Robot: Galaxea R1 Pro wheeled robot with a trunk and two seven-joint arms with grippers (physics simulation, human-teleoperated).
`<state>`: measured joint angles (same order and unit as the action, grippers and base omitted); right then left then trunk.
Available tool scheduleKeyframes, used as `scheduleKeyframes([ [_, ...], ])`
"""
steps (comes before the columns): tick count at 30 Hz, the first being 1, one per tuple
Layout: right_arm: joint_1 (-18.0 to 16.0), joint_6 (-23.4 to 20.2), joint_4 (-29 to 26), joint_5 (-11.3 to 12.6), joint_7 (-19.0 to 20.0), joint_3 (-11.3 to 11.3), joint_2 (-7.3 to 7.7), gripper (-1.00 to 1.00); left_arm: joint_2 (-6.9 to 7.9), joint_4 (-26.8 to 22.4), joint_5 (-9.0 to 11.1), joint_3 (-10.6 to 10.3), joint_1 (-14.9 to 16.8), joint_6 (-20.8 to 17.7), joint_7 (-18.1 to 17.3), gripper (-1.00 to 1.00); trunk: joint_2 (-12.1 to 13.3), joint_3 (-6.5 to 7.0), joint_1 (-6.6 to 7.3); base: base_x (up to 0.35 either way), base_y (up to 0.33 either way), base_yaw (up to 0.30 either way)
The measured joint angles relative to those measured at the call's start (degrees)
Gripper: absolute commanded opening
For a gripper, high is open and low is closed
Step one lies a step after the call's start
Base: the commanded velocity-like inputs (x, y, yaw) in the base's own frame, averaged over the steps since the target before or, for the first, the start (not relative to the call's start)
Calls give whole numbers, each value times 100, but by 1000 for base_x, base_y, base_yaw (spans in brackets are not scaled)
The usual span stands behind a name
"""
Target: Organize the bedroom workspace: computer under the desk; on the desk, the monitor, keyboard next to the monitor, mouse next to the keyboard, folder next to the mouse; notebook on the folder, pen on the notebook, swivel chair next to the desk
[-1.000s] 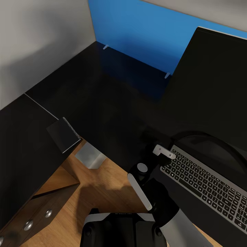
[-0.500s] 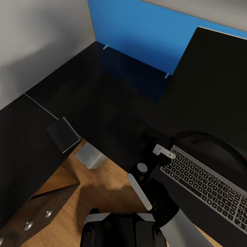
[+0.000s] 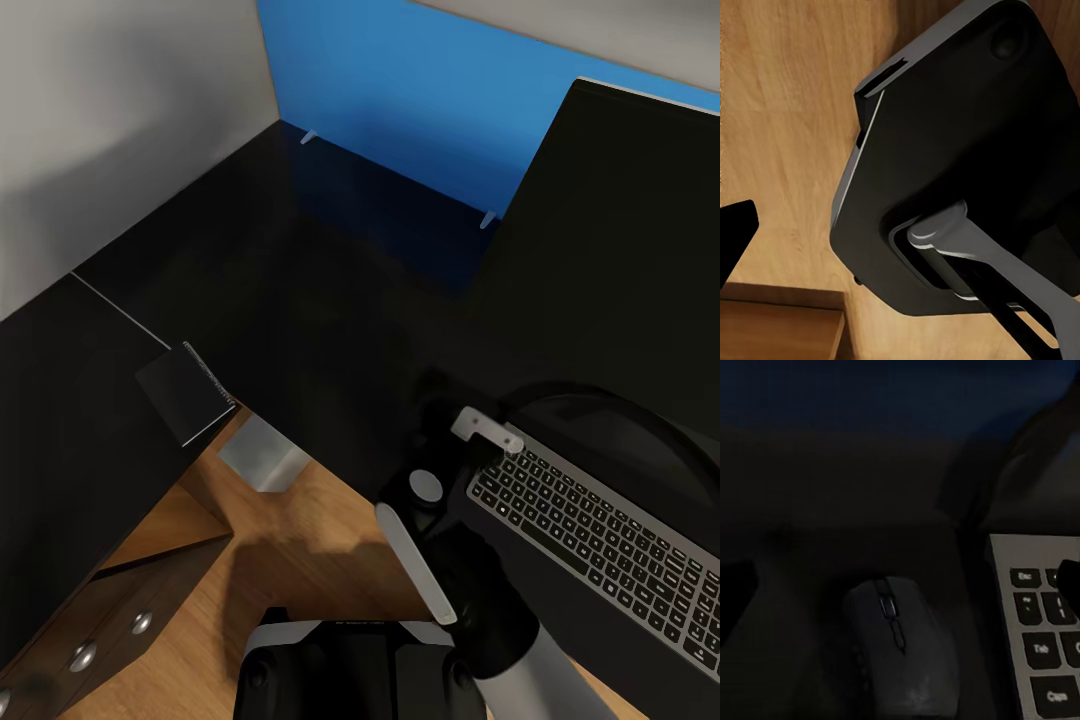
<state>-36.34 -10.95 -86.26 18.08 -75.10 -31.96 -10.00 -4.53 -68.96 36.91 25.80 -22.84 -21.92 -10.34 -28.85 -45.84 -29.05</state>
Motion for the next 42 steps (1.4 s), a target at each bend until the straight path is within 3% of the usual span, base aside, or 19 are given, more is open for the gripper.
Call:
scheduleKeyframes([
  [6, 46, -211, -128, 183, 790, 11, 0, 100, 1, 35, 7, 8, 0, 1, 22, 100, 0, 0, 0, 0, 0, 0],
  [9, 54, -238, -142, 488, 1108, 20, 0, 100, 5, 69, 6, 10, 0, 6, 26, 100, 0, 0, 0, 0, 0, 0],
  [10, 57, -249, -147, 707, 1294, 21, 0, 100, 7, 90, 8, 13, 0, 10, 27, 100, 0, 0, 0, 0, 0, 0],
  [15, 61, -261, -138, 1119, 2058, 26, 0, 100, 11, 155, 16, 48, 0, 17, 31, 100, 159, 72, 88, 0, 0, 0],
  [20, 62, -292, -133, 1260, 2542, 26, 0, 100, 6, 179, 15, 148, 0, 18, 30, 100, 360, 162, 198, 0, 0, 0],
  [26, 62, -317, -179, 1427, 2769, 1, 0, 100, 2, 188, 11, 203, -2, 65, 29, 100, 602, 270, 330, 0, 0, 0],
  [42, 68, -1233, -305, 1510, 3785, -1, 0, 100, -3, 214, 10, 221, -9, 141, 37, 100, 603, 333, 330, 0, 0, 110],
])
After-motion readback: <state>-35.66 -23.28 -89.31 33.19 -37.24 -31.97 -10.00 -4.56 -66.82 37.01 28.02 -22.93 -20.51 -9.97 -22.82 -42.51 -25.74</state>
